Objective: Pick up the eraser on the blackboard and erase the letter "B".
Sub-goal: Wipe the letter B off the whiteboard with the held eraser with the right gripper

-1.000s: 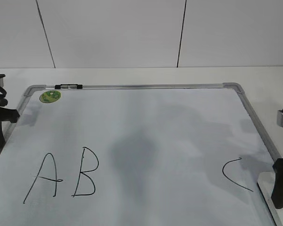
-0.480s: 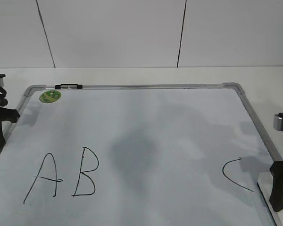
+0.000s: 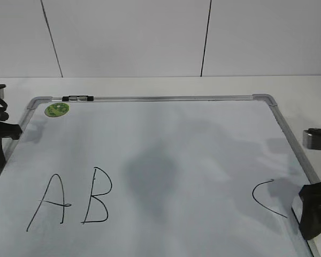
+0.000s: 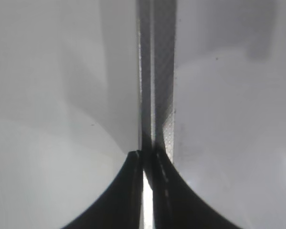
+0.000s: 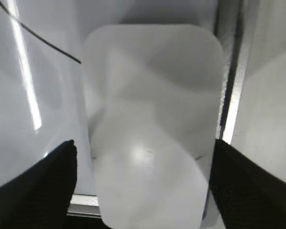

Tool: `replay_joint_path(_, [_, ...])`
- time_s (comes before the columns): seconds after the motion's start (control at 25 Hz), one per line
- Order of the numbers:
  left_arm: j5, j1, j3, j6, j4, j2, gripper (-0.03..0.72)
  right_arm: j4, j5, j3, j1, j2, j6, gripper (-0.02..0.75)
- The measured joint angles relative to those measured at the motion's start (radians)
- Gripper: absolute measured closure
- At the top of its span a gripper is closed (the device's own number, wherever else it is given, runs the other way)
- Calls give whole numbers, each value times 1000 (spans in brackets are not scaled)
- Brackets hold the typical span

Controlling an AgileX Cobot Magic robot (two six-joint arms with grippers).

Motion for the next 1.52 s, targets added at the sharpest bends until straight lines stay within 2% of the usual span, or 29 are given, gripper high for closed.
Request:
replay_joint_path(0.2, [0,0,0,0,0,0,671,-58,-17,-2,35,44,68,78])
replay_joint_path(0.52, [0,0,0,0,0,0,671,-67,-19,-2,35,69,84,81])
replay_joint_path(0.64, [0,0,0,0,0,0,671,-67,-19,-2,35,69,86,108])
replay_joint_path(0.76, [0,0,0,0,0,0,671,-65,-17,-2,35,69,86,169])
replay_joint_path(0.92, [0,0,0,0,0,0,671,-65,-13,-4,35,69,86,196])
replay_joint_path(1.32, [0,0,0,0,0,0,671,-64,-7,-12,35,74,86,206])
replay_joint_path(1.52, [0,0,0,0,0,0,671,-64,58,-81,35,71,95,206])
